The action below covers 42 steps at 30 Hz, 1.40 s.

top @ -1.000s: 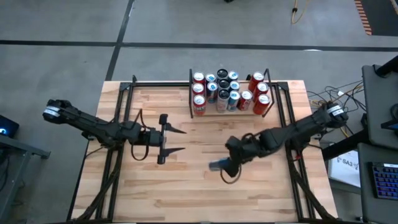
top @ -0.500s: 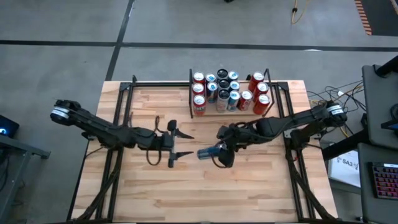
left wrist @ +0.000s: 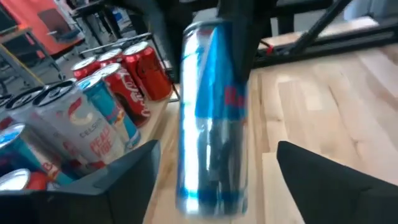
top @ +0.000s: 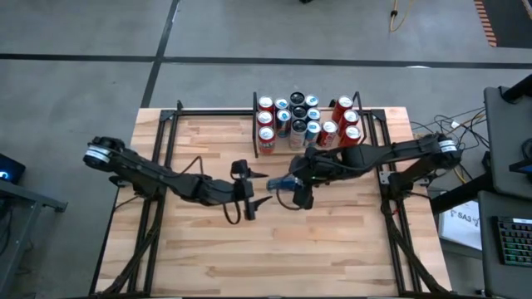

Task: Place canned beverage on shelf
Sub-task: Put the blue soda can on the shelf

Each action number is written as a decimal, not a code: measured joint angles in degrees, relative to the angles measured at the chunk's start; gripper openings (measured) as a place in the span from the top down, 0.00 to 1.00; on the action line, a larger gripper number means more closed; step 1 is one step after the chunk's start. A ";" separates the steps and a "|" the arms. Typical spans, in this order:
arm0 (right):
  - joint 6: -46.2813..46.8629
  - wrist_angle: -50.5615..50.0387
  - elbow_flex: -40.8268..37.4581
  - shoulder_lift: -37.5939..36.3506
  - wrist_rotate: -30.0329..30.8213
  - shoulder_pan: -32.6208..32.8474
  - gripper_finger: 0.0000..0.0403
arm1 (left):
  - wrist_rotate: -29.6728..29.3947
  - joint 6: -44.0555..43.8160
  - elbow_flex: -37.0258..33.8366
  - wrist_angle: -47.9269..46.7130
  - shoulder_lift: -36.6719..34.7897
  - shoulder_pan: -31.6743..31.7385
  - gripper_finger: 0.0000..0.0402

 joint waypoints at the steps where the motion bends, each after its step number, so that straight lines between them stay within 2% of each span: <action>1: -0.51 0.15 0.38 0.66 0.14 -0.02 0.44 | 0.19 0.61 0.58 -0.48 0.52 0.09 0.22; 7: -6.04 -1.04 6.18 7.64 1.47 -0.06 0.44 | -1.49 3.65 3.15 -1.19 5.29 1.44 0.16; 10: -7.56 -6.08 11.10 12.22 3.87 -0.04 0.44 | -1.94 3.85 4.03 -3.59 6.34 2.25 0.16; 17: -9.27 -15.10 23.13 20.72 4.20 -0.02 0.44 | -1.34 4.49 4.52 -6.13 7.20 3.44 0.19; 20: -9.34 -18.39 27.77 23.19 4.90 -0.02 0.44 | 2.10 4.67 4.52 -7.11 7.05 3.69 0.20; 25: -9.83 -20.65 32.85 24.92 5.34 0.00 0.44 | 1.70 4.88 4.50 -6.77 6.86 3.85 0.20; 29: -10.29 -20.68 33.85 24.95 5.58 0.16 0.44 | -0.11 5.10 4.50 -7.04 6.84 3.91 0.25; 32: -10.26 -20.86 34.34 24.95 5.40 0.27 0.44 | -0.65 5.16 4.50 -6.90 6.82 3.91 0.34; 35: -10.35 -20.86 34.64 24.95 5.77 0.31 0.36 | -2.30 5.30 4.50 -5.78 6.73 3.91 0.48; 36: -10.27 -20.78 34.74 24.92 5.77 0.31 0.33 | -3.17 5.71 4.50 -5.59 6.73 3.91 0.49; 42: -9.82 -20.50 37.48 23.47 6.21 1.12 0.18 | -6.08 6.45 4.41 -5.37 6.12 3.82 0.49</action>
